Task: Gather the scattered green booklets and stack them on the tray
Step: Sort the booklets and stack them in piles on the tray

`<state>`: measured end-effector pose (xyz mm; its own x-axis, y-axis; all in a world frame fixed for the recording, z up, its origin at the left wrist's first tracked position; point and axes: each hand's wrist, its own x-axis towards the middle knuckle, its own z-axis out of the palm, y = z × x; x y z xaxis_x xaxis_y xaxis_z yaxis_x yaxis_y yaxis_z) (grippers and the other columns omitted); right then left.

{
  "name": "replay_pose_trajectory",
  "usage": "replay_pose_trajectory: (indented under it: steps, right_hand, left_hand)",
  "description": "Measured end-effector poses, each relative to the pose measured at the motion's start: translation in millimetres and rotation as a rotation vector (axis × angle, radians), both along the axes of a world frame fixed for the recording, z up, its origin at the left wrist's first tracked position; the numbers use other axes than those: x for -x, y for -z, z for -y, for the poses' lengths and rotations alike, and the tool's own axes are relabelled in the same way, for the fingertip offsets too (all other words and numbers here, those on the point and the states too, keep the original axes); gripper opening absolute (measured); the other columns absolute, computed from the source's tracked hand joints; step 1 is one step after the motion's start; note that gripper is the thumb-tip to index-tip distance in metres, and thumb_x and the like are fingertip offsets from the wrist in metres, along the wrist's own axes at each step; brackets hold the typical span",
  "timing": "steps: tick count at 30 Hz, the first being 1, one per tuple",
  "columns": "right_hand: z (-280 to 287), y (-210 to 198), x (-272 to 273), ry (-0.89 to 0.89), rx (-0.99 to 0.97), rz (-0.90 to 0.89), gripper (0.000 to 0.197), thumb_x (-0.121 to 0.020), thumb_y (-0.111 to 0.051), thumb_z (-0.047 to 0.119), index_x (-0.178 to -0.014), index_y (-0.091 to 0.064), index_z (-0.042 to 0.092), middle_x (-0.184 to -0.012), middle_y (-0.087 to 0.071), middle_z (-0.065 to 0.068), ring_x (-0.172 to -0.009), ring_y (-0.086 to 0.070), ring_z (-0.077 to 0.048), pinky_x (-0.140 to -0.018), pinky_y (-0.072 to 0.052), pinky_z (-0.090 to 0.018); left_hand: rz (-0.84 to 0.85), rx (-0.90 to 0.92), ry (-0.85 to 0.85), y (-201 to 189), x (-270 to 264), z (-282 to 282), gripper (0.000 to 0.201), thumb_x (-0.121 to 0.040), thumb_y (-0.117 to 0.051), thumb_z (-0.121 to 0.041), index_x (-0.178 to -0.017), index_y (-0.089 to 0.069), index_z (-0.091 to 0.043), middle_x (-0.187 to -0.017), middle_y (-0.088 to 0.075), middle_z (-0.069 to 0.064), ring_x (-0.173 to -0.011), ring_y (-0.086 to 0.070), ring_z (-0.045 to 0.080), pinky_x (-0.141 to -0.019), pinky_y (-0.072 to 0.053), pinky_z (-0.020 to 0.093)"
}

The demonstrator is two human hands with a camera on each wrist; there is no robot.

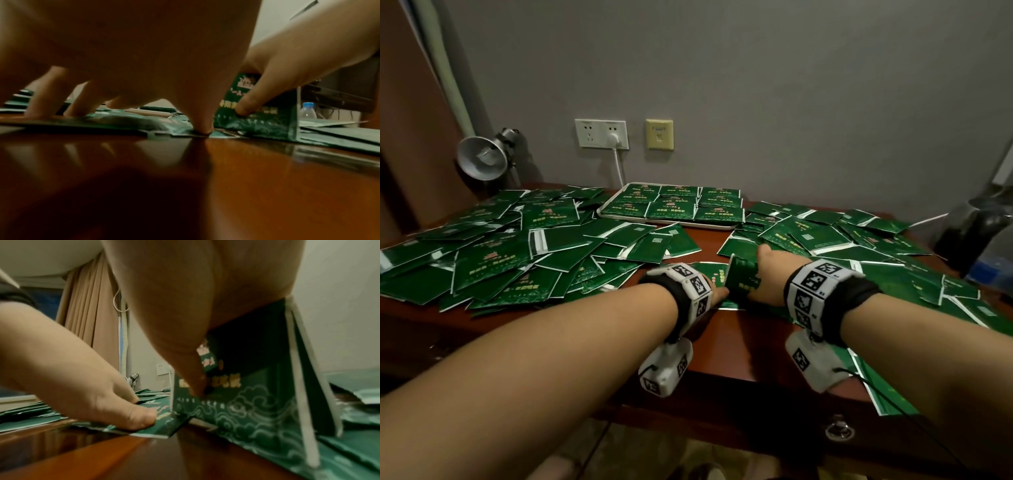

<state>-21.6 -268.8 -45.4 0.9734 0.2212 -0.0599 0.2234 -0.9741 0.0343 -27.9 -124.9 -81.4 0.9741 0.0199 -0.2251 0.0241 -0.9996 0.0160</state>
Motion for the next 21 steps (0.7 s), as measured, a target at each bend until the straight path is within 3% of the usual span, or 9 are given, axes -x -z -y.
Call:
replay_pose_trajectory:
  steps: [3,5,6,8,10,12,16,18,21]
  right_hand:
    - [2.7,-6.2,-3.1,-0.011,-0.036,0.031,0.038,-0.087,-0.061,0.02,-0.12,-0.044,0.01,-0.098,-0.06,-0.006,-0.087,-0.061,-0.026,-0.068,-0.05,-0.035]
    - [4.2,-8.5,-4.4,-0.021,-0.047,0.031,0.035,-0.087,-0.058,0.016,-0.12,-0.045,0.011,-0.1,-0.06,-0.007,-0.088,-0.061,-0.026,-0.066,-0.049,-0.034]
    - [4.4,-9.0,-5.1,-0.018,-0.059,0.031,0.033,-0.087,-0.058,0.018,-0.117,-0.046,0.012,-0.099,-0.06,-0.006,-0.087,-0.061,-0.026,-0.066,-0.049,-0.034]
    - [3.7,-11.0,-6.0,-0.004,-0.084,0.044,0.026,-0.086,-0.059,0.022,-0.108,-0.046,0.014,-0.096,-0.06,-0.005,-0.084,-0.06,-0.025,-0.066,-0.05,-0.033]
    - [3.0,-13.6,-7.4,0.009,-0.091,0.072,0.023,-0.086,-0.058,0.026,-0.102,-0.046,0.015,-0.092,-0.059,-0.003,-0.084,-0.059,-0.025,-0.067,-0.049,-0.033]
    - [2.0,-16.4,-7.7,0.015,-0.093,0.085,0.022,-0.088,-0.058,0.029,-0.101,-0.046,0.016,-0.091,-0.056,-0.003,-0.084,-0.058,-0.025,-0.066,-0.047,-0.032]
    - [-0.4,-21.6,-6.8,0.033,-0.125,0.085,0.024,-0.089,-0.055,0.027,-0.107,-0.045,0.015,-0.093,-0.055,-0.003,-0.085,-0.057,-0.026,-0.067,-0.045,-0.032]
    - [-1.8,-24.8,-5.3,0.039,-0.14,0.082,0.025,-0.09,-0.054,0.027,-0.109,-0.044,0.015,-0.093,-0.055,-0.003,-0.084,-0.056,-0.026,-0.067,-0.044,-0.032]
    - [-8.0,-27.2,-4.0,0.033,-0.177,0.048,0.029,-0.091,-0.052,0.024,-0.116,-0.044,0.013,-0.09,-0.051,-0.002,-0.083,-0.055,-0.025,-0.066,-0.044,-0.031]
  left_hand:
    - [-0.004,-0.087,-0.017,6.4,-6.5,0.7,0.059,-0.097,-0.038,-0.057,-0.137,-0.049,-0.015,-0.137,-0.053,0.01,-0.126,-0.05,0.03,-0.105,-0.039,0.035]
    - [-0.001,-0.1,-0.01,4.1,-8.9,0.6,0.06,-0.094,-0.043,-0.06,-0.138,-0.048,-0.02,-0.137,-0.052,0.011,-0.126,-0.049,0.036,-0.106,-0.038,0.046]
    - [-0.008,-0.081,-0.022,0.4,-8.0,1.8,0.058,-0.09,-0.048,-0.061,-0.13,-0.055,-0.018,-0.129,-0.057,0.01,-0.12,-0.053,0.036,-0.103,-0.041,0.048]
    - [0.001,0.014,-0.099,-1.3,-14.7,0.9,0.049,-0.073,-0.062,-0.059,-0.097,-0.065,-0.016,-0.105,-0.067,0.009,-0.099,-0.063,0.036,-0.093,-0.049,0.051]
    - [0.025,0.075,-0.177,-2.7,-20.2,-4.7,0.044,-0.059,-0.06,-0.05,-0.078,-0.062,-0.011,-0.086,-0.067,0.01,-0.084,-0.065,0.035,-0.086,-0.053,0.052]
    - [0.061,0.15,-0.202,-4.7,-25.2,-12.1,0.032,-0.067,-0.059,-0.041,-0.07,-0.059,-0.009,-0.081,-0.065,0.01,-0.079,-0.064,0.032,-0.084,-0.054,0.044]
    - [0.222,0.24,-0.218,-27.4,-11.4,-30.0,0.017,-0.084,-0.066,-0.024,-0.091,-0.069,-0.008,-0.094,-0.069,0.009,-0.086,-0.064,0.028,-0.074,-0.053,0.033]
    - [0.339,0.32,-0.238,-38.5,-10.5,-43.0,0.011,-0.088,-0.059,-0.012,-0.092,-0.068,-0.007,-0.095,-0.069,0.01,-0.089,-0.064,0.027,-0.074,-0.053,0.033]
    - [0.471,0.427,-0.255,-53.5,-8.5,-56.1,0.018,-0.091,-0.048,-0.006,-0.093,-0.066,-0.006,-0.1,-0.067,0.012,-0.093,-0.061,0.03,-0.078,-0.051,0.035]
